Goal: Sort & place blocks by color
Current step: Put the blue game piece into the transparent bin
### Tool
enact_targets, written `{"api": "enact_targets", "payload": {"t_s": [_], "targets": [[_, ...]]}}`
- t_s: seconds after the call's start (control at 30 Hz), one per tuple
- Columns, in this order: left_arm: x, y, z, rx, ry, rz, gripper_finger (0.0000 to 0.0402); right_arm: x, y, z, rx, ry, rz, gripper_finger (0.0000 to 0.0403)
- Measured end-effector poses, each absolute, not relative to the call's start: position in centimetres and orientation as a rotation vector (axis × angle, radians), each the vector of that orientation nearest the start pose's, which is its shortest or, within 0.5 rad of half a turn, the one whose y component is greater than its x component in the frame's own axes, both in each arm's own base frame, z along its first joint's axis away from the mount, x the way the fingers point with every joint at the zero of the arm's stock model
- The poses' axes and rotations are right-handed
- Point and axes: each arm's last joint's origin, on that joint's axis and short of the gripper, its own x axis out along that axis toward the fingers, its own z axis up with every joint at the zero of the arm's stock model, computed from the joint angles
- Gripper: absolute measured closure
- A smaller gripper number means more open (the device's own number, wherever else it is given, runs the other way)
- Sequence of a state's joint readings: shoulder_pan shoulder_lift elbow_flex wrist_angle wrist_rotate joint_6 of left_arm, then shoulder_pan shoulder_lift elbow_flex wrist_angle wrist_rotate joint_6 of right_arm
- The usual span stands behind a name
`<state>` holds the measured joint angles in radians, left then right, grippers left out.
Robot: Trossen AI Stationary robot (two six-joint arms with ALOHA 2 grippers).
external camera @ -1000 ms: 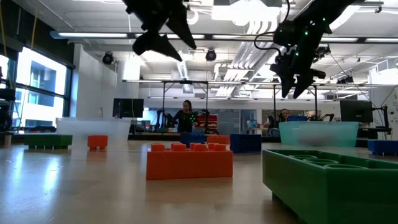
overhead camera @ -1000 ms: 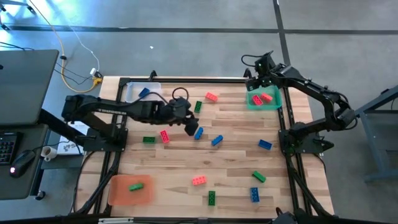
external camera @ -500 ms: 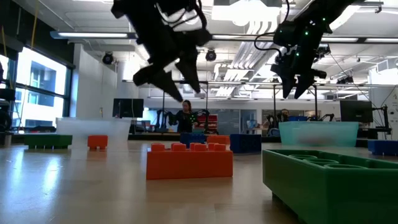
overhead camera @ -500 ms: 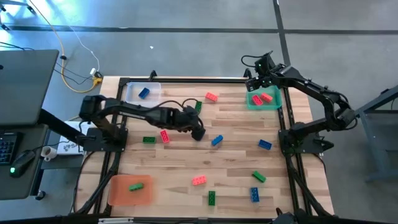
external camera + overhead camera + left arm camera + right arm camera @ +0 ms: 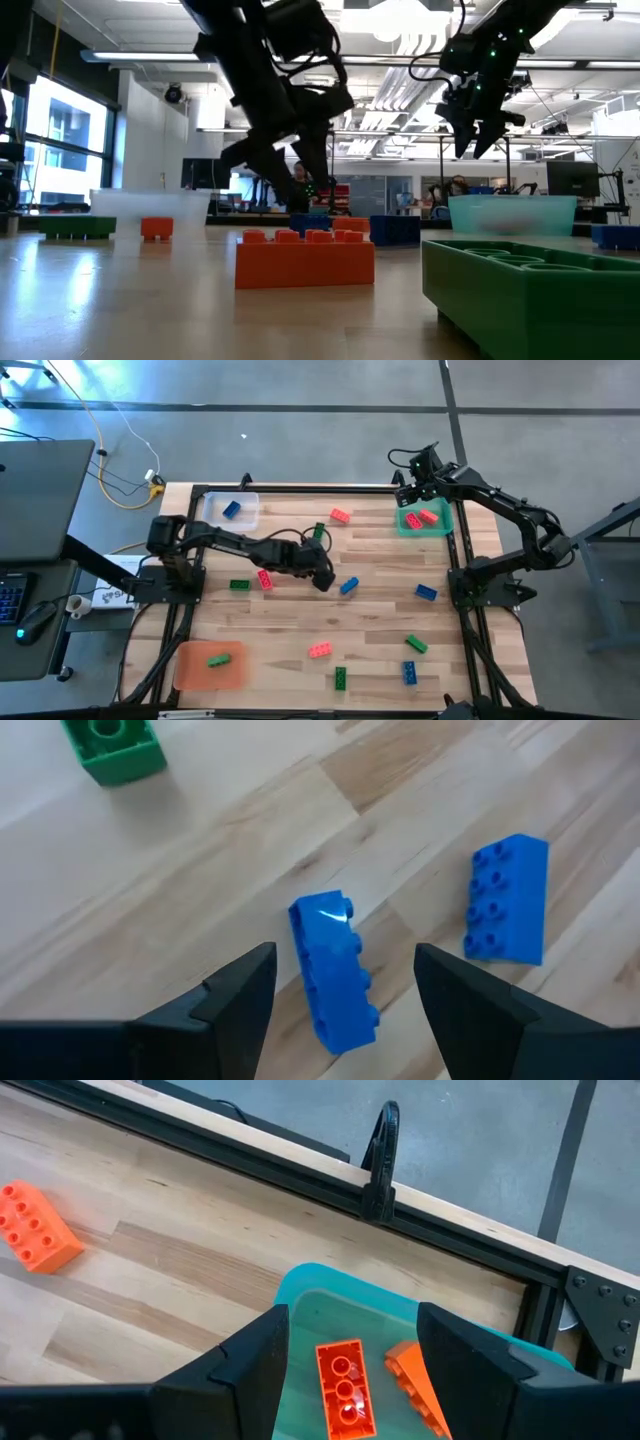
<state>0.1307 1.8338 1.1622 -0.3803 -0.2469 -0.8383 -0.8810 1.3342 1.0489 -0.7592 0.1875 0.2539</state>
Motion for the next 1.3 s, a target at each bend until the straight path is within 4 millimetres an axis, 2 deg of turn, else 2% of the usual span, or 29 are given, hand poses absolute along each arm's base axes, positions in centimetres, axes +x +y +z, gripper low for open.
{"api": "enact_targets", "payload": {"t_s": [0.47, 0.57, 0.7, 0.87, 0.93, 1.07, 1.13, 1.3], "targets": [[36.8, 5.5, 13.0, -0.692, 0.958, 0.757, 0.0174, 16.0, -20.3, 26.6, 0.579, 0.906, -1.099, 0.0194], [36.8, 5.5, 12.7, -0.666, 0.976, 0.746, 0.0184, 16.0, -20.3, 26.6, 0.577, 0.907, -1.098, 0.0194], [36.8, 5.5, 12.7, -0.631, 0.988, 0.726, 0.0228, 16.0, -20.3, 26.6, 0.577, 0.908, -1.098, 0.0194], [36.9, 5.5, 12.9, -0.576, 1.001, 0.668, 0.0316, 16.0, -20.3, 26.6, 0.572, 0.911, -1.095, 0.0194], [36.8, 5.4, 13.3, -0.565, 1.017, 0.637, 0.034, 16.0, -20.3, 26.5, 0.572, 0.912, -1.093, 0.0194], [36.3, 5.4, 14.6, -0.537, 1.016, 0.613, 0.034, 16.1, -20.2, 26.5, 0.575, 0.91, -1.082, 0.0194], [36.0, 5.6, 15.9, -0.522, 0.988, 0.614, 0.034, 16.3, -20.1, 26.6, 0.57, 0.903, -1.072, 0.0194], [33.9, 7.0, 19.8, -0.485, 0.947, 0.66, 0.034, 17.7, -19.6, 26.9, 0.559, 0.844, -1.009, 0.0194]]}}
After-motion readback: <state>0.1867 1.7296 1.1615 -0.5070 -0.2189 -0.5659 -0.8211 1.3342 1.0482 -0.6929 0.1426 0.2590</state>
